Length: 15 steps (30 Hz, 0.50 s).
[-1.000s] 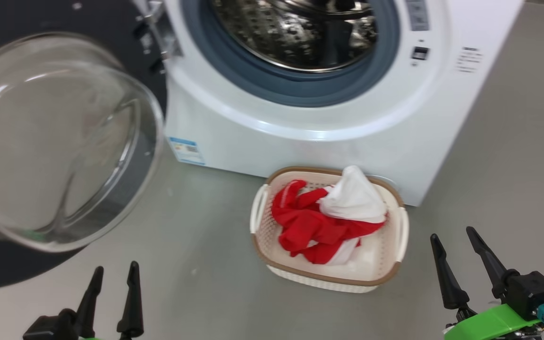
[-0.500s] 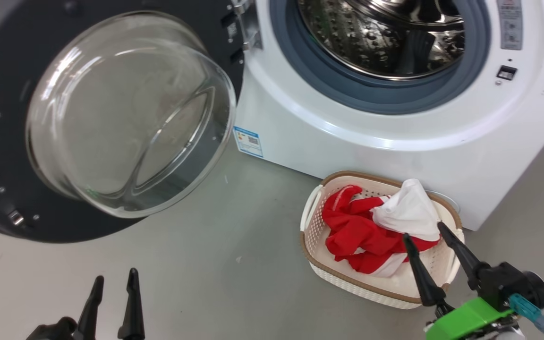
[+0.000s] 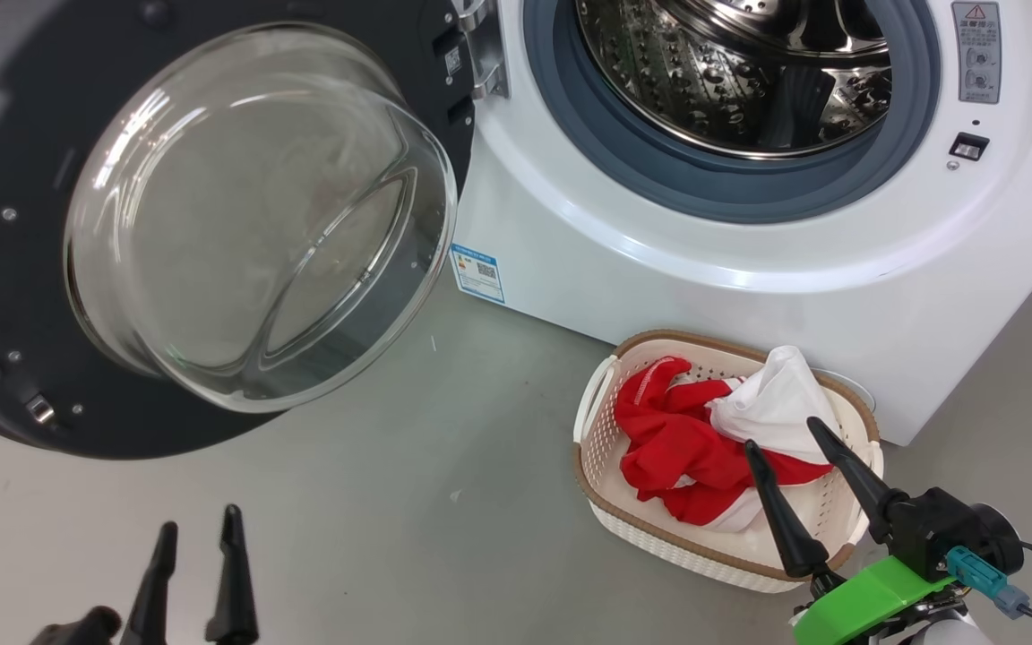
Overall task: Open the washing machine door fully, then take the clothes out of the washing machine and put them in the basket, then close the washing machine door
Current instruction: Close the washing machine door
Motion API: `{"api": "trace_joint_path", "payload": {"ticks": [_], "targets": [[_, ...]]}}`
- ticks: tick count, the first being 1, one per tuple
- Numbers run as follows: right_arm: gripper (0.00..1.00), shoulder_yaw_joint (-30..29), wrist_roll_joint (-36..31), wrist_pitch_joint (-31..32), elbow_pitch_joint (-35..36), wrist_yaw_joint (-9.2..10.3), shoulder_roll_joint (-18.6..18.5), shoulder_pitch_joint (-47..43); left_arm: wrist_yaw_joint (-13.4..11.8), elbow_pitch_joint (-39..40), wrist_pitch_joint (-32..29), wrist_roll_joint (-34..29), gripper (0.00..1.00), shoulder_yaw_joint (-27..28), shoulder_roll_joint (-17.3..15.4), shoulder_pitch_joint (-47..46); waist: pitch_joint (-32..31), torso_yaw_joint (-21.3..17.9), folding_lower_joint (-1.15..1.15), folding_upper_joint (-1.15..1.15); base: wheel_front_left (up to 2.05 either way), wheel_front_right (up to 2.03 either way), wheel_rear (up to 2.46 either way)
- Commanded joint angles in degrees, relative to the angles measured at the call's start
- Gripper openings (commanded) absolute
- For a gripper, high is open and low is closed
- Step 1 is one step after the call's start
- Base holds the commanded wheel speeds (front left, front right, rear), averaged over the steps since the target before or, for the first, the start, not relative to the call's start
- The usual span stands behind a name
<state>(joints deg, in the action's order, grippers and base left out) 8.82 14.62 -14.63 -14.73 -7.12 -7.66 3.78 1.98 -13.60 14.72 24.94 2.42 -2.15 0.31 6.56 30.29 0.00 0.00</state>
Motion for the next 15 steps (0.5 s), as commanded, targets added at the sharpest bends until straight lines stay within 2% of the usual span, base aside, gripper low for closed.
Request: {"api": "trace_joint_path", "payload": {"ticks": [1,2,3,4,8,10,12,15], "targets": [[1.00,1.43,0.51,-0.37,1.27,-0.36,-0.45,1.73,-0.01,1.75,0.28,0.37,1.00,2.25,-0.73,-0.52,-0.14,-0.06,0.00,0.00,0.00,0.00,0.00],[1.00,1.42,0.58,-0.37,1.36,-0.36,-0.34,1.58,0.37,2.20,0.28,0.89,0.65,2.60,-0.73,-0.71,-0.21,-0.10,0.00,0.00,0.00,0.00,0.00],[1.00,1.36,0.61,-0.37,1.48,-0.36,-0.23,1.43,0.74,2.68,0.28,1.27,0.20,3.14,-0.73,-1.02,-0.23,-0.13,0.00,0.00,0.00,0.00,0.00],[1.00,1.27,0.61,-0.37,1.60,-0.36,-0.14,1.26,1.18,3.41,0.28,1.06,0.00,3.79,-0.73,-1.49,-0.22,-0.15,0.00,0.00,0.00,0.00,0.00],[1.00,0.64,0.33,-0.37,2.06,-0.36,0.20,0.54,3.70,10.48,0.28,1.10,0.00,10.40,-0.73,-6.33,0.24,-0.16,0.00,0.00,0.00,0.00,0.00],[1.00,0.32,0.19,-0.37,2.25,-0.36,0.30,0.27,4.64,14.56,0.28,-1.41,0.00,13.65,-1.08,-9.15,0.47,-0.17,0.00,0.00,0.00,0.00,0.00],[1.00,0.11,0.01,-0.37,2.42,-0.36,0.42,-0.01,5.17,17.52,0.28,-2.66,0.00,16.54,-2.10,-12.27,0.75,-0.20,0.00,0.00,0.00,0.00,0.00],[1.00,-0.29,-0.19,-0.37,2.62,-0.36,0.56,-0.32,5.44,18.46,0.28,-2.07,0.00,19.79,-5.35,-17.45,1.23,-0.24,0.00,0.00,0.00,0.00,0.00]]}}
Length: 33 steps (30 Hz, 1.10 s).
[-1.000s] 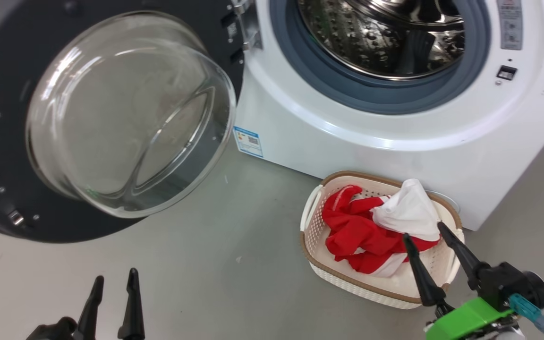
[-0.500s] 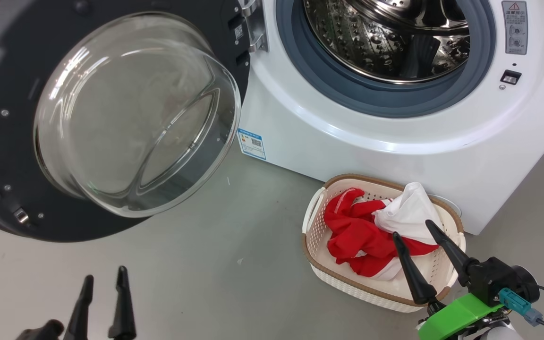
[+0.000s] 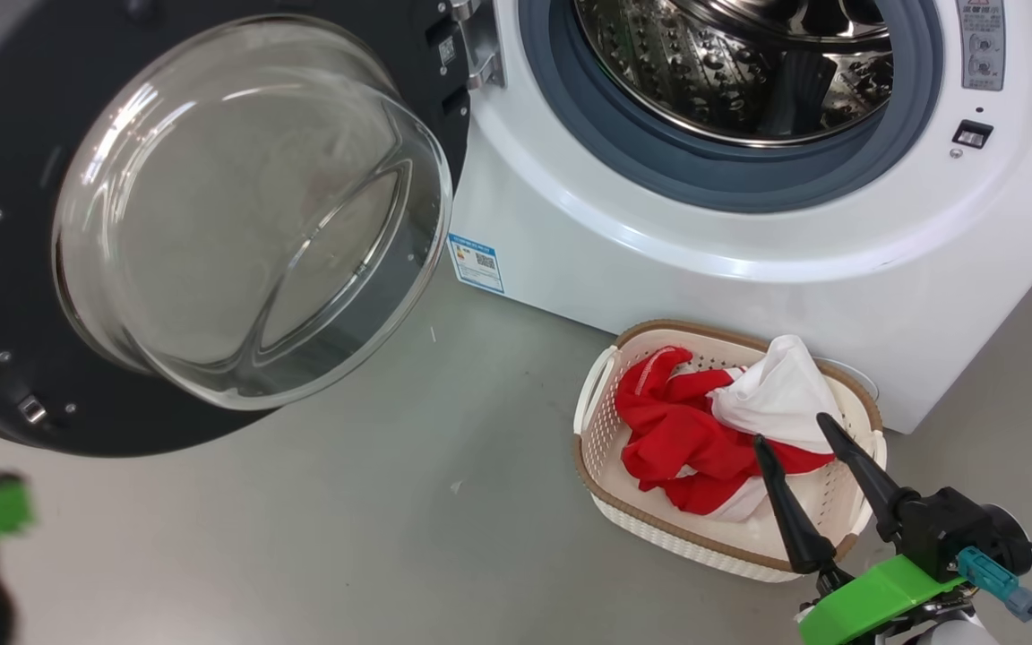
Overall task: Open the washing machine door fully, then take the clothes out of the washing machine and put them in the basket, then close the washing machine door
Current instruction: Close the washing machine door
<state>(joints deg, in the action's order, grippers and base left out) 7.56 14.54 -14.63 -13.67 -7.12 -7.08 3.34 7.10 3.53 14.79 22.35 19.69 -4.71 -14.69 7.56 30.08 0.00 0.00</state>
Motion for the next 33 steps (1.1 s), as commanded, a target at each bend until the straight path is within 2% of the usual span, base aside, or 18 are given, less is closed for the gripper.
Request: {"api": "trace_joint_path", "payload": {"ticks": [1,6,9,13,16,19,23,24,28,33], "targets": [[1.00,0.79,-0.18,-0.37,1.64,-0.36,0.03,0.05,0.34,0.75,0.21,2.07,0.00,3.35,-4.10,-4.47,0.41,-0.03,0.00,0.00,0.00,0.00,0.00],[1.00,0.04,-0.73,-0.37,2.11,-0.36,0.31,-0.06,0.37,-6.00,0.21,6.23,0.00,5.84,-13.94,-14.21,1.52,-0.09,0.00,0.00,0.00,0.00,0.00],[1.00,0.09,-1.17,-0.37,2.26,-0.36,0.50,0.33,0.37,-13.01,0.21,8.20,0.00,7.18,-19.36,-21.10,2.67,-0.65,0.00,0.00,0.00,0.00,0.00],[1.00,-0.04,-1.49,-0.37,2.29,-0.36,0.52,0.75,0.38,-22.69,0.21,12.16,0.00,6.06,-22.76,-26.70,3.55,-0.96,0.00,0.00,0.00,0.00,0.00],[1.00,-0.08,-1.67,-0.37,2.28,-0.36,0.55,0.89,0.38,-33.03,-0.92,18.86,0.00,3.71,-25.06,-31.00,3.89,-1.10,0.00,0.00,0.00,0.00,0.00],[1.00,-0.08,-1.82,-0.37,2.30,-0.36,0.63,0.98,0.38,-41.49,-5.40,25.50,0.00,2.04,-27.53,-34.95,4.21,-1.27,0.00,0.00,0.00,0.00,0.00],[1.00,-0.09,-2.05,-0.37,2.35,-0.36,0.79,1.12,0.38,-50.14,-15.07,33.23,0.00,0.74,-30.14,-38.57,4.83,-1.45,0.00,0.00,0.00,0.00,0.00],[1.00,-0.09,-2.05,-0.37,2.35,-0.36,0.79,1.12,0.38,-50.14,-15.07,33.23,0.00,0.74,-30.14,-38.57,4.83,-1.45,0.00,0.00,0.00,0.00,0.00],[1.00,-0.09,-2.23,-0.37,2.33,-0.36,0.82,1.28,0.38,-55.52,-25.67,38.25,0.00,-1.50,-31.70,-39.97,5.53,-1.53,0.00,0.00,0.00,0.00,0.00],[1.00,-0.11,-2.57,-0.37,2.31,-0.36,0.74,1.41,0.38,-59.09,-35.54,42.15,0.00,-3.73,-32.17,-40.11,6.45,-1.40,0.00,0.00,0.00,0.00,0.00]]}}
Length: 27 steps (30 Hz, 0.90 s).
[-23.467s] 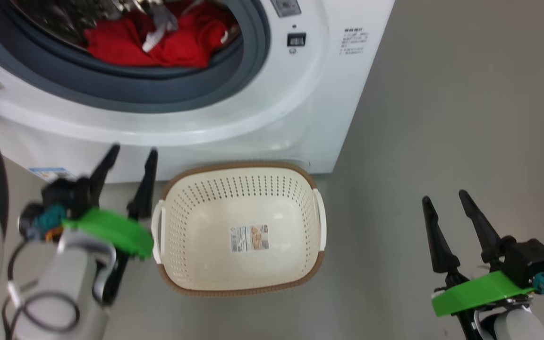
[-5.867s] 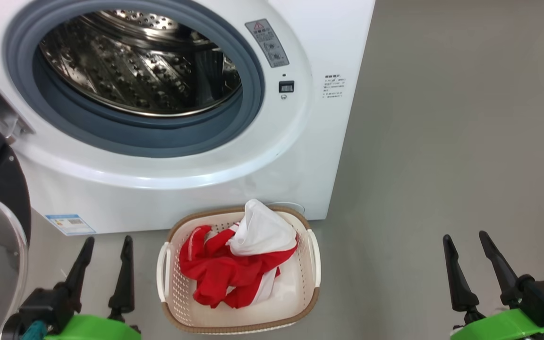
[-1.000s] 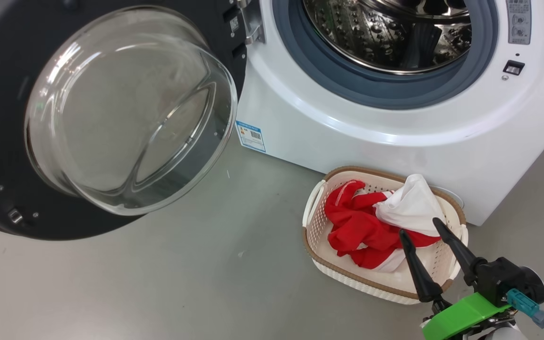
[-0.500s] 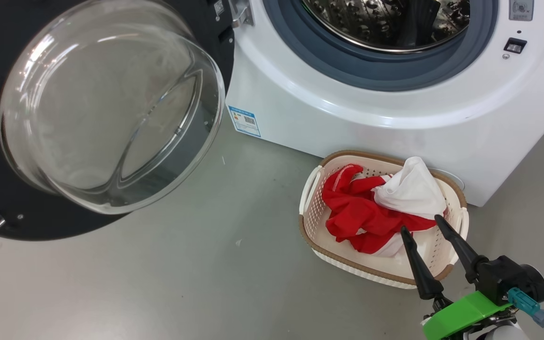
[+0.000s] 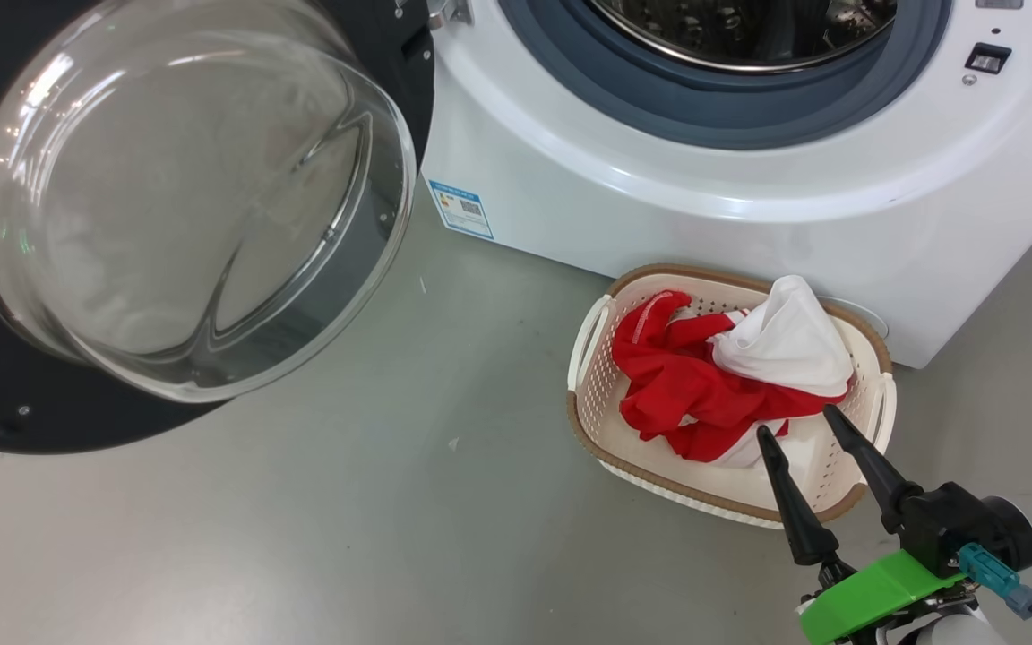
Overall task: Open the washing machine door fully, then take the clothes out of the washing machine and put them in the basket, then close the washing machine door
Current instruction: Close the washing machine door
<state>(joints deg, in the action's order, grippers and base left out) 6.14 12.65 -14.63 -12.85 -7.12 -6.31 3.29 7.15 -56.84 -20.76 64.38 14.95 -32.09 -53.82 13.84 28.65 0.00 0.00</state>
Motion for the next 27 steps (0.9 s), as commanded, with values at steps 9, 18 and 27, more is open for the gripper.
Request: {"api": "trace_joint_path", "payload": {"ticks": [9,18,27], "targets": [[1.00,1.74,-0.95,-0.37,1.42,-0.36,-0.40,2.05,0.34,1.34,-9.09,4.21,0.00,-1.86,-4.83,-0.17,0.87,-0.13,0.00,0.00,0.00,0.00,0.00],[1.00,1.50,-0.78,-0.37,1.32,-0.36,-0.33,1.55,0.34,6.99,-16.39,8.36,0.00,-4.71,-4.61,3.76,-0.66,-0.10,0.00,0.00,0.00,0.00,0.00],[1.00,0.36,-0.42,-0.37,1.74,-0.36,-0.21,0.22,0.34,16.24,-19.70,12.01,0.00,-7.25,-5.20,9.63,-3.07,0.45,0.00,0.00,0.00,0.00,0.00]]}}
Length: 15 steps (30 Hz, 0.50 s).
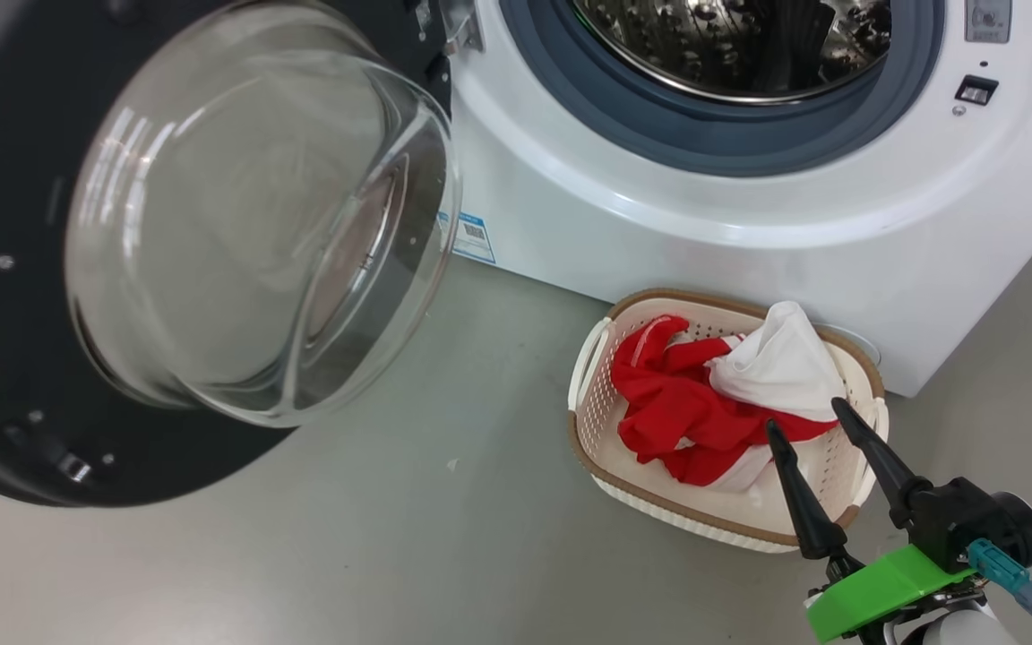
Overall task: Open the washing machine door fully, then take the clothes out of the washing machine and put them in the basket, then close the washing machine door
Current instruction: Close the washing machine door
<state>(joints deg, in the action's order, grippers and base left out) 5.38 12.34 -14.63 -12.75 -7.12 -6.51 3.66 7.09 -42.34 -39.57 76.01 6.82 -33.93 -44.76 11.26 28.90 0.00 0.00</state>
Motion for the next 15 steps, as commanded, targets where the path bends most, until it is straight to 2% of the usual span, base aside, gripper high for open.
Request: {"api": "trace_joint_path", "payload": {"ticks": [1,15], "targets": [[1.00,1.04,-0.08,-0.37,1.69,-0.36,0.02,-0.28,0.39,2.77,-1.05,0.75,0.00,0.70,-3.52,1.19,-0.76,0.24,0.00,0.00,0.00,0.00,0.00],[1.00,0.45,0.24,-0.37,2.10,-0.36,0.61,-1.84,0.39,20.73,-4.82,6.81,0.00,-2.48,-4.35,9.32,-2.91,0.80,0.00,0.00,0.00,0.00,0.00]]}}
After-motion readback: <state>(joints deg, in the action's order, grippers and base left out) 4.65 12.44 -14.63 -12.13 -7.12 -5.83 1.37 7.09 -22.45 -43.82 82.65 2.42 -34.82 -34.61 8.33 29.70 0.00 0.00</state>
